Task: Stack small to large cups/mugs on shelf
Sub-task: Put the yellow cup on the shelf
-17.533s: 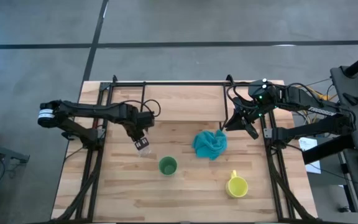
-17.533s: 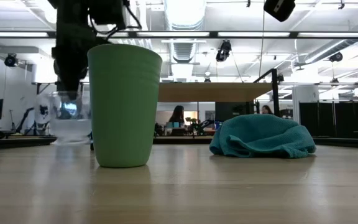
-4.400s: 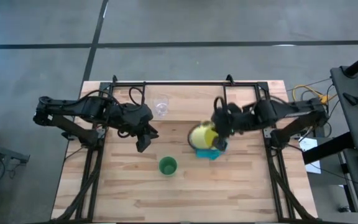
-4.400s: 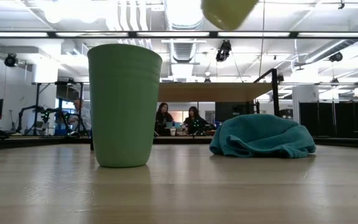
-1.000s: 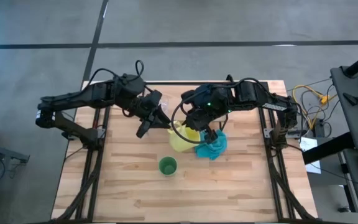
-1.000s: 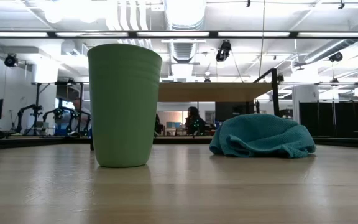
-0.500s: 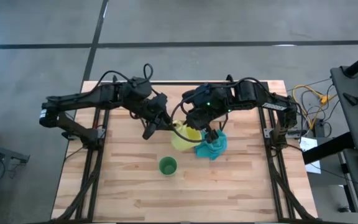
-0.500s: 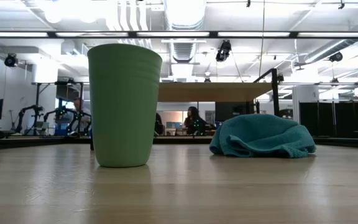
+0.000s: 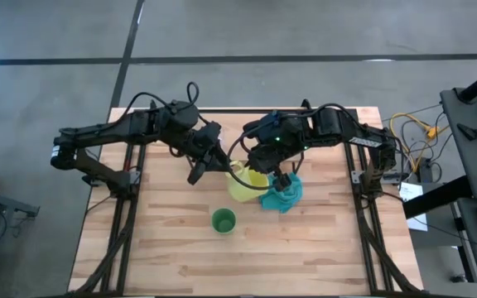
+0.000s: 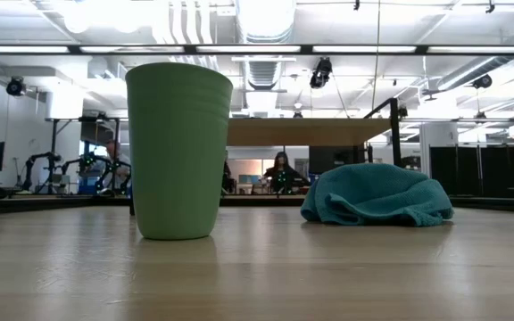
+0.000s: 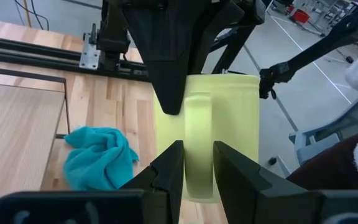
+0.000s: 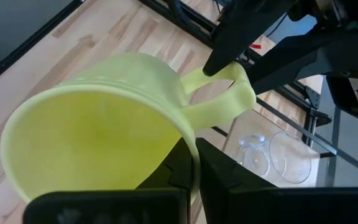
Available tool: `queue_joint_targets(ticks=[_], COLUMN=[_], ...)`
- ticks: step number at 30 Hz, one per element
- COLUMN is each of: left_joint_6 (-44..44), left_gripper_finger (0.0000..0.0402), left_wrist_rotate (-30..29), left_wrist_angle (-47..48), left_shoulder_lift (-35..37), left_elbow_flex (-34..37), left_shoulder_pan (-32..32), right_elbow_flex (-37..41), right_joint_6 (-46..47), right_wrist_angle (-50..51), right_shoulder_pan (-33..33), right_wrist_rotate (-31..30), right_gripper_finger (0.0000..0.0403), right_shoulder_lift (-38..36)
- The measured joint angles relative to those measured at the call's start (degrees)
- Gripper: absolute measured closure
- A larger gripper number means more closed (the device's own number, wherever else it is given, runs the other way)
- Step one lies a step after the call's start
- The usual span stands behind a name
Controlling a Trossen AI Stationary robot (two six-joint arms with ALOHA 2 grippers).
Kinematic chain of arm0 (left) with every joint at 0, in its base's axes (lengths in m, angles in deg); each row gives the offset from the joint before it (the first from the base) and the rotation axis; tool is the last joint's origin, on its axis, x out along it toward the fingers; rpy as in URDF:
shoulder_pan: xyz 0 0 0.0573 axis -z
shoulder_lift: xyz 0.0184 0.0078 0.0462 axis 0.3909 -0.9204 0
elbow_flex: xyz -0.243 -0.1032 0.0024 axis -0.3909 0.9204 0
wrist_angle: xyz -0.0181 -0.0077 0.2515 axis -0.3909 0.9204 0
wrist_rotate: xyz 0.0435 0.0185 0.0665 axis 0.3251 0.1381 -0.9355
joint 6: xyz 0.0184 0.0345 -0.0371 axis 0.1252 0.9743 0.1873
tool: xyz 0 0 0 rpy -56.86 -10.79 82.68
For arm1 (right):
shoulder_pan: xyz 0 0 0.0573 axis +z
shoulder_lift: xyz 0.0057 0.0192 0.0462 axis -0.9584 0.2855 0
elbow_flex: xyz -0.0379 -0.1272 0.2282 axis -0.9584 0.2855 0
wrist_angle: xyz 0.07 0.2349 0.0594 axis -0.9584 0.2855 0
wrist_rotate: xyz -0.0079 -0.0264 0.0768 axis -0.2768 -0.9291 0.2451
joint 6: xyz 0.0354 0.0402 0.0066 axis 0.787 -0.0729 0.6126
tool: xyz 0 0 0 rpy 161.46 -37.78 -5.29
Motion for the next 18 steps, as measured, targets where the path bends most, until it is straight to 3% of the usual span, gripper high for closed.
queue_joint_targets(ticks=[5,11,18], left_joint_6=[0.04,1.56,3.33], left_gripper_finger=[0.0332,0.0371,0.0372], left_wrist_rotate=[0.0,-0.59,-2.26], left_wrist_angle=[0.0,0.19,0.22], left_shoulder_lift=[0.0,-0.02,-0.02], left_elbow_flex=[0.0,0.0,0.0], left_shoulder_pan=[0.0,0.0,0.0], right_elbow_flex=[0.0,0.04,0.04], right_joint_6=[-0.05,0.11,2.75], right_wrist_angle=[0.24,0.28,0.13], right_shoulder_pan=[0.0,0.03,-0.02], right_wrist_rotate=[0.01,-0.04,-0.03], right_gripper_finger=[0.0394,0.0394,0.0387], right_shoulder_lift=[0.0,0.0,-0.02])
